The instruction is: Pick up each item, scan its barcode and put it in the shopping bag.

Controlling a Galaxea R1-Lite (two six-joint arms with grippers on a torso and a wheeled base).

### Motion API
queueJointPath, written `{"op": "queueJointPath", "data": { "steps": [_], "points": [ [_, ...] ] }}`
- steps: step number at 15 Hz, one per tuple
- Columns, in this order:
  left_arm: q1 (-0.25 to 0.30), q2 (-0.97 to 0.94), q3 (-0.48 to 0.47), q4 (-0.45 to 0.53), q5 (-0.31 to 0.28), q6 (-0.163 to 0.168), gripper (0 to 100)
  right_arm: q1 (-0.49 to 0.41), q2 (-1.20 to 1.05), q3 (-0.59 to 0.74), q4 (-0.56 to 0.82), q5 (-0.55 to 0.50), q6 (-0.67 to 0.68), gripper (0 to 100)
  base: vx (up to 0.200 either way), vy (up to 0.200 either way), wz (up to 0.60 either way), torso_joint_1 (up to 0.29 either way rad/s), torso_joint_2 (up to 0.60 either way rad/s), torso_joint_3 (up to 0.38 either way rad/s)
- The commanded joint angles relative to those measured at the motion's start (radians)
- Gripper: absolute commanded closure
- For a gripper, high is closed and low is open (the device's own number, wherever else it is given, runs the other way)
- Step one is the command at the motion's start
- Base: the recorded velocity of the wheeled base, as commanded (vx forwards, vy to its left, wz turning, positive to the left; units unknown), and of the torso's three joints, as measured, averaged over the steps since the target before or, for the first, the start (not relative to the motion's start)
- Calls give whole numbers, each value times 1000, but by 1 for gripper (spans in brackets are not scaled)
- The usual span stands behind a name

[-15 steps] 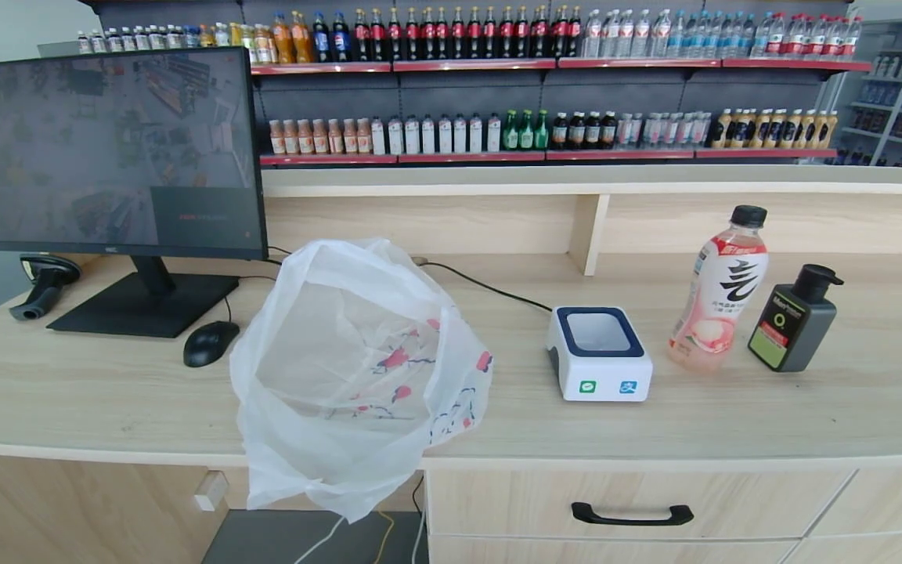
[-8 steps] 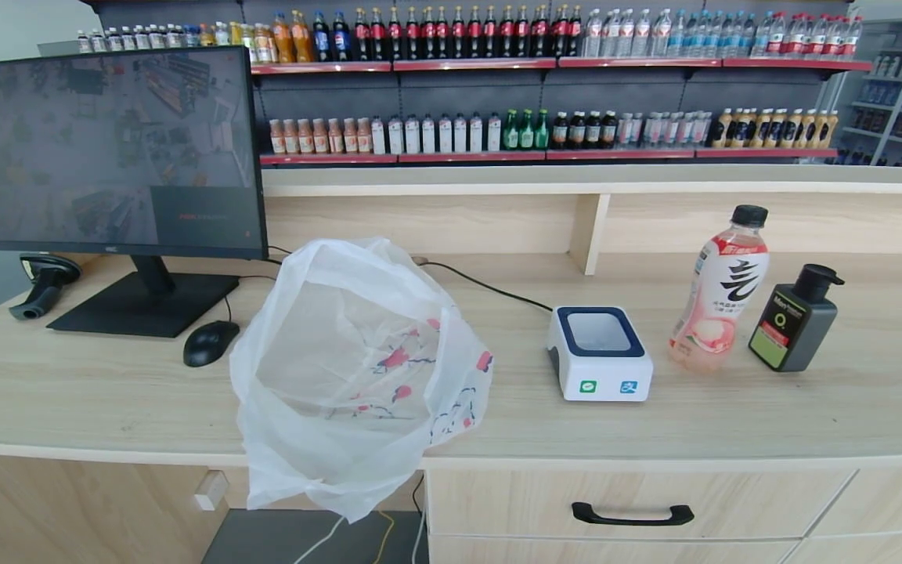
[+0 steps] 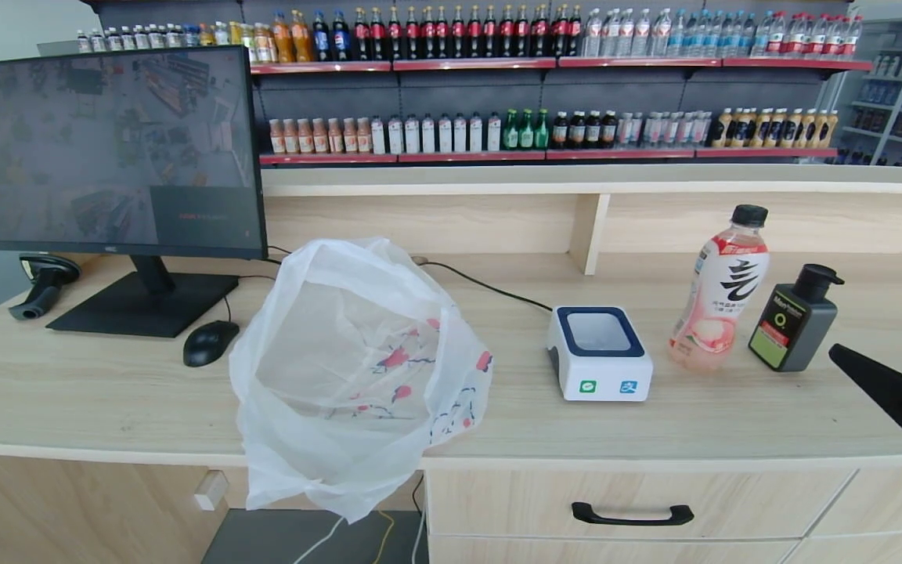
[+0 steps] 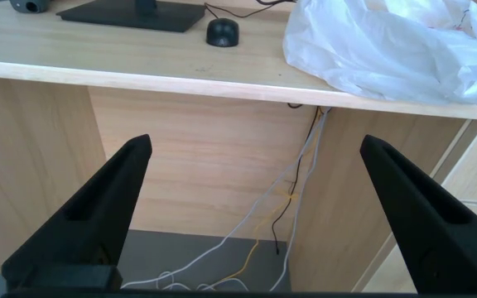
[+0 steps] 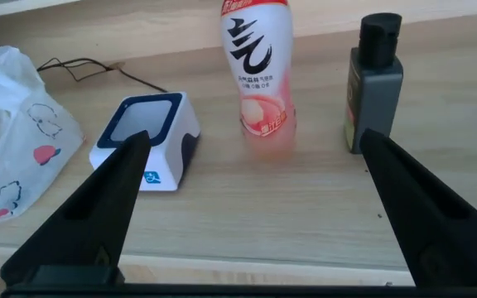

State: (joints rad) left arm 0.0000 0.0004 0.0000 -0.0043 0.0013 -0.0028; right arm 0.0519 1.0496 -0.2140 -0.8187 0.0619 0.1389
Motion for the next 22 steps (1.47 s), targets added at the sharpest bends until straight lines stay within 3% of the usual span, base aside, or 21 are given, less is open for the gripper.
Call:
{"op": "queueJointPath", "data": {
  "steps": [1, 6, 13, 17, 22],
  "points": [
    [0, 0, 0, 0, 0, 0, 0, 34, 61, -16, -3, 27, -10, 0, 0, 0, 0, 0, 0, 0],
    [0, 0, 0, 0, 0, 0, 0, 37, 219, -160, -8, 30, -5, 0, 0, 0, 0, 0, 0, 0],
    [0, 0, 0, 0, 0, 0, 0, 23, 317, -199, -82, 30, 19, 0, 0, 0, 0, 0, 0, 0],
    [0, 0, 0, 0, 0, 0, 0, 16, 429, -231, -198, 36, -99, 0, 0, 0, 0, 0, 0, 0],
    [0, 0, 0, 0, 0, 0, 0, 0, 569, -275, -329, 53, -96, 0, 0, 0, 0, 0, 0, 0]
  ]
}}
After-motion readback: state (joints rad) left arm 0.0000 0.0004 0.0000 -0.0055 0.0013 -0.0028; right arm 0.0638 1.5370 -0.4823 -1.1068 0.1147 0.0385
